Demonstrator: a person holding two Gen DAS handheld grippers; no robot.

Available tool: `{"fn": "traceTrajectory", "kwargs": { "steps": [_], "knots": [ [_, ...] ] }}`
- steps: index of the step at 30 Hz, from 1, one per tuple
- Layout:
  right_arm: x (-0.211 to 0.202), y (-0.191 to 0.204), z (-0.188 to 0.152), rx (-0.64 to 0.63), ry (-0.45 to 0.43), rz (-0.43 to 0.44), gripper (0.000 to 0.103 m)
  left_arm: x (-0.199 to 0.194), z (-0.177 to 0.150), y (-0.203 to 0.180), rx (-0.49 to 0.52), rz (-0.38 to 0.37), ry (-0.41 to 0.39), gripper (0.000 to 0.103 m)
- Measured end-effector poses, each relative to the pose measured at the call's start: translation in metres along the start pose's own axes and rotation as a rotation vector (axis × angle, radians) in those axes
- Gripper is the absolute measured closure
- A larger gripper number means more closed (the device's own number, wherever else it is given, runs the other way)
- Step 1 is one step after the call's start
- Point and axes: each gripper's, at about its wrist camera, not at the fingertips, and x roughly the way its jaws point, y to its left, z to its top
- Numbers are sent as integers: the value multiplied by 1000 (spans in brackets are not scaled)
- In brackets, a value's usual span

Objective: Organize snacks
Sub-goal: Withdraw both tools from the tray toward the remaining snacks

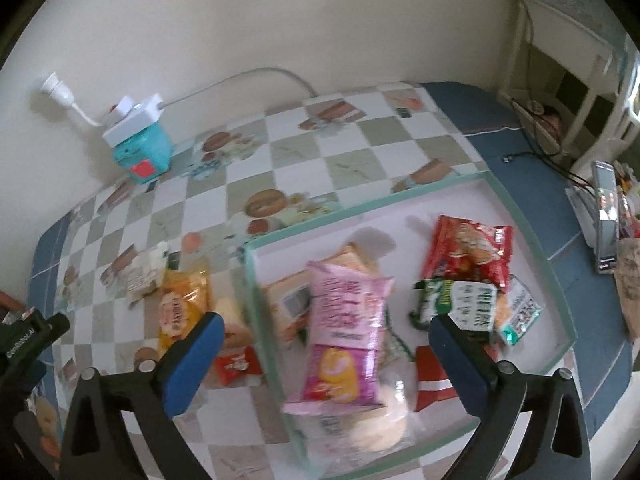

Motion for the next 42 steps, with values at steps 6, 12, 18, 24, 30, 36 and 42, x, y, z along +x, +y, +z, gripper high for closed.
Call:
{"fn": "traceTrajectory", "kwargs": {
  "steps": [6,12,18,24,30,36,42],
  "knots": [
    [-2,24,-4,-46,-12,17,0,8,4,49,-83,64,8,3],
    [-3,58,-13,-115,-8,49,0,11,2,76,-135,67,25,3],
    [-3,97,-25,-201,0,92,0,14,0,99,-175,70,35,3],
    [5,127,-39,-272,23,109,0,17,-1,113,-204,63,49,3],
    [17,144,-48,-315,56,141,0,20,-1,117,-216,57,59,3],
    [30,145,-49,-318,70,140,0,29,-3,106,-191,39,85,3],
    [41,141,-44,-307,78,141,0,39,-5,83,-147,12,113,3]
  ]
}}
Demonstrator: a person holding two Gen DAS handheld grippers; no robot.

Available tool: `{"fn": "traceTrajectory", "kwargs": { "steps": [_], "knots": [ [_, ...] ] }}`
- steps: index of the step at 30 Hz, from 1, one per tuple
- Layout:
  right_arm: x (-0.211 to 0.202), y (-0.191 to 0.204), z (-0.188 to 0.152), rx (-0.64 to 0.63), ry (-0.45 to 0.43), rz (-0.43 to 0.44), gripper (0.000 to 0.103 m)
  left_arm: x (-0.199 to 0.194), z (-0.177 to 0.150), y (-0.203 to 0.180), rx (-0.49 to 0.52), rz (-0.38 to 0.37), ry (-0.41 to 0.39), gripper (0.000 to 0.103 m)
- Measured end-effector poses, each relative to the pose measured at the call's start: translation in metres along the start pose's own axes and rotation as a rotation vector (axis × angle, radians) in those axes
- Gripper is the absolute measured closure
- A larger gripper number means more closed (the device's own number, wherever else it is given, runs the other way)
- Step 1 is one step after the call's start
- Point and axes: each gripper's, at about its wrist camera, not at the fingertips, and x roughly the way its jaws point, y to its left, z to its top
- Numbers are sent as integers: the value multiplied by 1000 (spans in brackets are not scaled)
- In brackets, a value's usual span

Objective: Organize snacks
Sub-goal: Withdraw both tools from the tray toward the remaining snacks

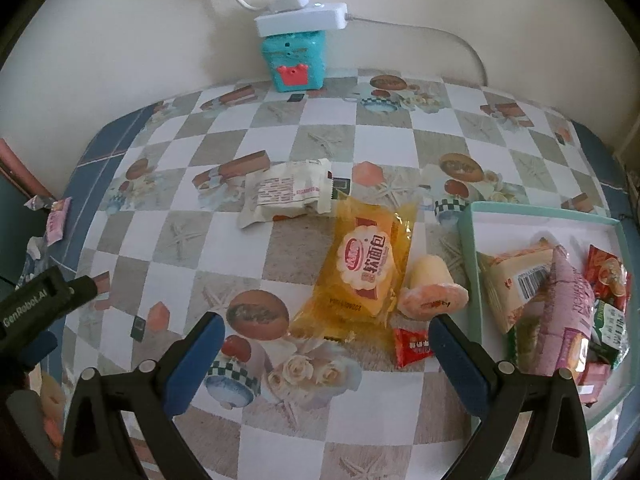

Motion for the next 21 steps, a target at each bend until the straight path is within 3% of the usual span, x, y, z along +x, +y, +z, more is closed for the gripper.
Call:
{"fn": "traceTrajectory", "kwargs": {
  "steps": [6,16,21],
  "knots": [
    [2,-5,15,11,-21,7,0,11,0,-27,58,-18,23,3],
    [1,-16,37,27,-97,66,0,20,11,-64,122,-57,-3,3],
    [5,-30,42,63,-99,51,0,30,11,-79,144,-80,0,3]
  ]
}}
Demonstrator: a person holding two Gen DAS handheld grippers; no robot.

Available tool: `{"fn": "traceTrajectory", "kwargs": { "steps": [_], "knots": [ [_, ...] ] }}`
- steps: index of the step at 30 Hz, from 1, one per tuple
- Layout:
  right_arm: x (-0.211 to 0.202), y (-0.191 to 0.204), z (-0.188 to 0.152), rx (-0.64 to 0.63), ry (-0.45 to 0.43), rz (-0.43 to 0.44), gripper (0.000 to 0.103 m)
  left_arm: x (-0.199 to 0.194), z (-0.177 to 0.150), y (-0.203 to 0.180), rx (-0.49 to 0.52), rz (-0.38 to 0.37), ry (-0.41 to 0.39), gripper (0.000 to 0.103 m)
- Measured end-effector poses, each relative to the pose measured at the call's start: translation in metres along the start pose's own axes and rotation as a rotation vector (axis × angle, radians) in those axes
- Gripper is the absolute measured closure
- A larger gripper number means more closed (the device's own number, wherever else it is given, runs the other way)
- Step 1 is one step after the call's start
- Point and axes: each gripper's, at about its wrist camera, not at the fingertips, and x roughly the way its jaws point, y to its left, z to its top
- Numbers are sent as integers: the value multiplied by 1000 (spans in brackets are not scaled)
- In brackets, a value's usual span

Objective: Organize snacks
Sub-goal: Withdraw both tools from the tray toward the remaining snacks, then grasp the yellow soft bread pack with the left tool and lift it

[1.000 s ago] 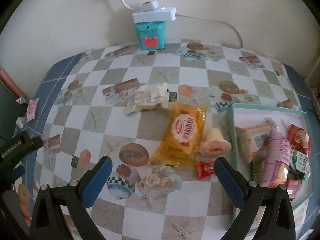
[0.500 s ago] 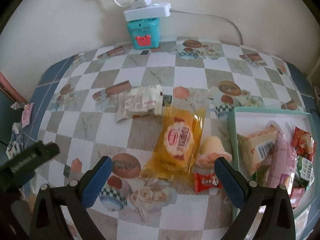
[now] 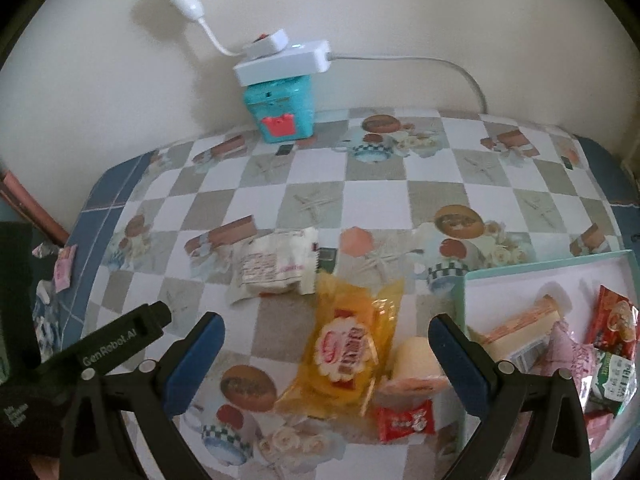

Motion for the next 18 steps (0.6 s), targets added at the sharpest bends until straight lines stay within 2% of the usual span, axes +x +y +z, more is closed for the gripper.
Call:
{"fn": "traceTrajectory", "kwargs": {
  "steps": [5,9,13,18],
  "knots": [
    [7,-17,1,28,38,-20,0,3,-3,-15,27,-37,3,3],
    [-7,-36,6,73,15,-15,0,-1,-7,-30,59,-89,0,3],
    [-15,-57,8,94,11,-116,0,-3,-12,-45,103,-121,-1,3],
    [-20,-82,9,138,24,-199,0,-3,-24,-73,202,-163,27,3]
  ]
}}
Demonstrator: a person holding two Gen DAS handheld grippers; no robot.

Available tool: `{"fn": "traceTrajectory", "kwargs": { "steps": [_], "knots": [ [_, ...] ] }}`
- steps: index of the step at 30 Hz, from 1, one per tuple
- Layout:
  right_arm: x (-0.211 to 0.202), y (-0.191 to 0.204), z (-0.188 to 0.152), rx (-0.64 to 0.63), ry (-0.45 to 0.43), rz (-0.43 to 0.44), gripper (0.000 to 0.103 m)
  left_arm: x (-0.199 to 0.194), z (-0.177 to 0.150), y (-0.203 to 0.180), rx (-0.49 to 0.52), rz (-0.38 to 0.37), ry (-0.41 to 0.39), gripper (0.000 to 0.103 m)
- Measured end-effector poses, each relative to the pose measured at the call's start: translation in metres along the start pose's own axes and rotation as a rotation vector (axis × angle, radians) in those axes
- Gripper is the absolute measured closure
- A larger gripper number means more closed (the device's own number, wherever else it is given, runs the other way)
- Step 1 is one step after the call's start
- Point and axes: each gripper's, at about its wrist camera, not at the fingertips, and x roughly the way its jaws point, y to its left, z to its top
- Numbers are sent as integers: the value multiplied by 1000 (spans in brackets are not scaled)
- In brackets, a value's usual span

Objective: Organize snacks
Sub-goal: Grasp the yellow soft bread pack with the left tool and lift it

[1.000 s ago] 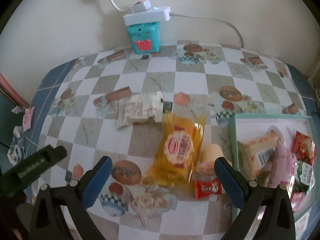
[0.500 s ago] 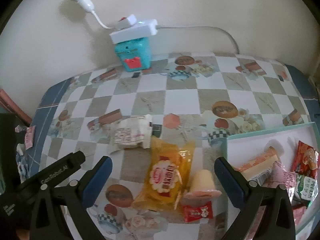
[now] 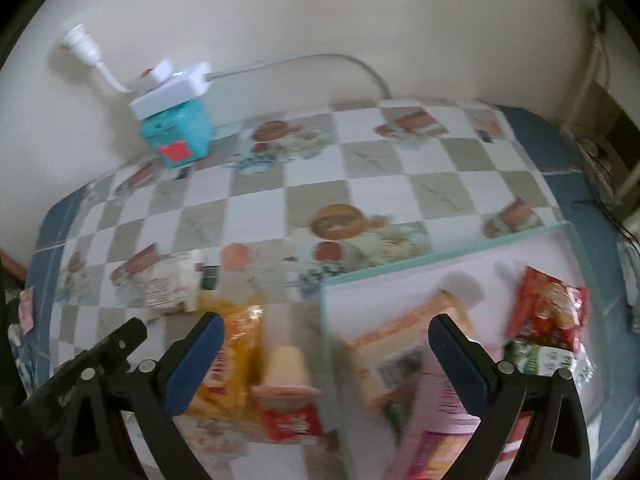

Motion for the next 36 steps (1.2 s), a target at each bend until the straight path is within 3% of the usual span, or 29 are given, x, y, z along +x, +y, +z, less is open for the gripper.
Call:
{"fn": "traceTrajectory", "kwargs": {
  "steps": [4,12,18,24,26,34,36],
  "knots": [
    [-2,-18,1,30,2,-69,0,2,-6,-24,79,-21,15,3],
    [-1,-42,1,94,24,-74,0,20,-23,-69,169,-49,72,3],
    [2,-40,-1,85,40,-59,0,26,-25,-66,132,-16,91,5],
    [3,-35,-3,72,44,-49,0,28,-24,-42,60,-35,120,20],
    [4,-32,-3,64,48,-43,0,26,-24,-38,57,-39,122,30],
    [0,-27,-7,47,55,-33,0,33,-29,-47,97,-11,147,31],
    [0,-27,-7,45,57,-36,0,33,-29,-46,94,0,141,36]
  ]
}}
